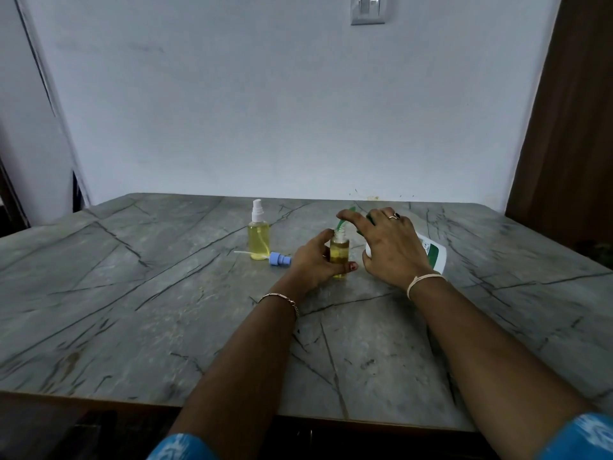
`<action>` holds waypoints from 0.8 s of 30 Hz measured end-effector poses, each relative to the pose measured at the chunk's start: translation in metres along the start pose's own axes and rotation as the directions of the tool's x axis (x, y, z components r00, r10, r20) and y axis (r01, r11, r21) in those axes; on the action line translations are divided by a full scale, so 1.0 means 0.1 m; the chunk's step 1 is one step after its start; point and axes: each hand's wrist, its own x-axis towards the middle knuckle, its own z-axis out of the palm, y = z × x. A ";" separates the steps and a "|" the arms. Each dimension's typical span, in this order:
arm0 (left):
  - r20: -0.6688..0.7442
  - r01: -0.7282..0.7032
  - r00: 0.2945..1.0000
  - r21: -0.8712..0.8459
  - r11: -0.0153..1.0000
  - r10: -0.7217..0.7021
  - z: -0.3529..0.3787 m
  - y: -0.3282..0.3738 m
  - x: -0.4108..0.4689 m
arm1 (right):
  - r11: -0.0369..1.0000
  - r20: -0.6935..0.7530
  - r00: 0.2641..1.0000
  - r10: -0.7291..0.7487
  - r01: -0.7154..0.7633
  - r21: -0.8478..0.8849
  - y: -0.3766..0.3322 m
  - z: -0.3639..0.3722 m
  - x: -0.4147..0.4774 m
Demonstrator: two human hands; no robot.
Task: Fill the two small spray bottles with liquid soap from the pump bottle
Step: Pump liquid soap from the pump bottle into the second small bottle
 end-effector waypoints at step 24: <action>-0.032 -0.026 0.999 0.044 0.999 0.027 -0.01 0.01 -0.01 | 0.999 -0.012 1.000 -0.005 0.005 -0.042 0.00 0.05 0.02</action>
